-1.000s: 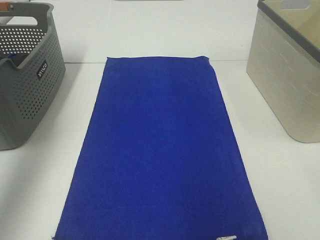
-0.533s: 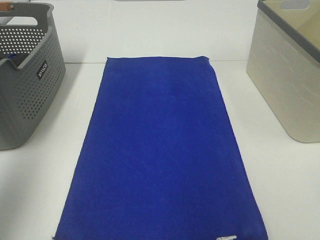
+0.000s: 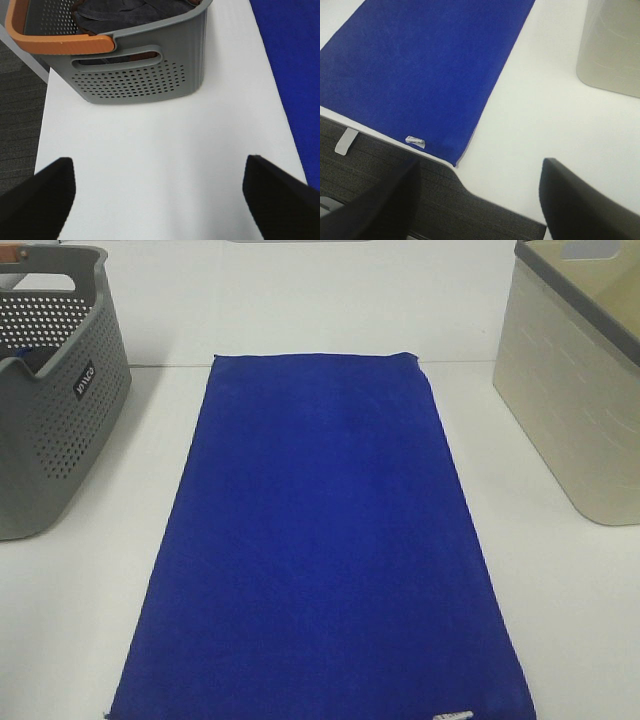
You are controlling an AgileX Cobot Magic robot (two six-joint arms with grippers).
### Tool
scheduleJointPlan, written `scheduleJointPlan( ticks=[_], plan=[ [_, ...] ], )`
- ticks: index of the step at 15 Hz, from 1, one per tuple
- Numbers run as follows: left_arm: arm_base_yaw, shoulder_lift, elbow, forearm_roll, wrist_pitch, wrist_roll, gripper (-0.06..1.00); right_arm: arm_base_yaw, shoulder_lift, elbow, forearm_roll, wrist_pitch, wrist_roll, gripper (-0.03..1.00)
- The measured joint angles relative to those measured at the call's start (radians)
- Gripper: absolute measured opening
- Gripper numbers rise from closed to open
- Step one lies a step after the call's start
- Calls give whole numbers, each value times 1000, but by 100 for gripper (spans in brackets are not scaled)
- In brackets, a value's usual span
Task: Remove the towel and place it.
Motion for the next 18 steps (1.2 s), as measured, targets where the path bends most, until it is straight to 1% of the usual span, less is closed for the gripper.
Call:
scheduleJointPlan(
  ticks=[2, 5, 7, 9, 12, 13, 15, 18],
  plan=[
    [0, -105, 50, -1, 0, 1, 86, 0, -81, 61, 1, 0, -1, 67],
    [0, -250, 84, -21, 7, 1, 86, 0, -212, 119, 1, 0, -1, 67],
    [0, -346, 96, -55, 26, 0, 86, 0, -277, 145, 0, 0, -1, 67],
    [0, -416, 128, -83, 53, 0, 86, 0, -280, 174, -1, 1, -1, 67],
    [0, -426, 148, -103, 62, 0, 86, 0, -280, 184, -3, 0, -4, 67],
    [0, -426, 148, -104, 61, 1, 86, 0, -280, 188, -7, -16, -11, 67],
    [0, -426, 148, -104, 61, 1, 86, 0, -280, 215, -6, -78, -21, 67],
    [0, -426, 148, -104, 61, 3, 86, 0, -280, 228, -5, -104, -21, 67]
  ],
)
